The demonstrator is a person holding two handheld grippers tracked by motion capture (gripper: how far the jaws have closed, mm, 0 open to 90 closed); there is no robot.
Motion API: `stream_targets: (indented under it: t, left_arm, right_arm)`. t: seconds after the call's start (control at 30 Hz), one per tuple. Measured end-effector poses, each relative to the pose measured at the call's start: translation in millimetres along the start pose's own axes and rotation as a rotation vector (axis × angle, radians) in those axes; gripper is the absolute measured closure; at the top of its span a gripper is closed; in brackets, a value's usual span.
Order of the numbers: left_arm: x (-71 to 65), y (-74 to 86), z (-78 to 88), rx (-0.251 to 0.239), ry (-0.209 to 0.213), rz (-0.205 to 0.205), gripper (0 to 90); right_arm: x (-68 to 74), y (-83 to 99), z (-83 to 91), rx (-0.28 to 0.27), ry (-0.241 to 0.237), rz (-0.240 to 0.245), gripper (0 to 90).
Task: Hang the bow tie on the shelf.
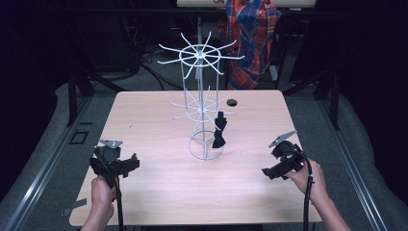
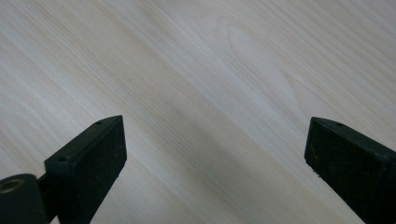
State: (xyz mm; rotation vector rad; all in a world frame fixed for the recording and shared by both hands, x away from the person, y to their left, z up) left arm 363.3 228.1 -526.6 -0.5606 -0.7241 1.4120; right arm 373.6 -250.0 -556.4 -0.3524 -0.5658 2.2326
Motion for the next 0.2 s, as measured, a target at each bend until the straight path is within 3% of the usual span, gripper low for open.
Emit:
stream_targets:
  t: [0.2]
  left_arm:
    - [-1.2,1.5,-1.9,0.021,-0.003,-0.007,15.8]
  right_arm:
    - [2.4,1.2,-9.6,0.023,-0.017,-0.010,2.8]
Point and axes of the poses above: each handheld gripper's, and its own axes: z roughly backward along the jaws, y roughly out of its underside, x roughly to its left, the point moved 8 cm from there along -z, roughly forward along the jaws, and after that the axes turned 4 degrees about -x, right-handed, at the moved point
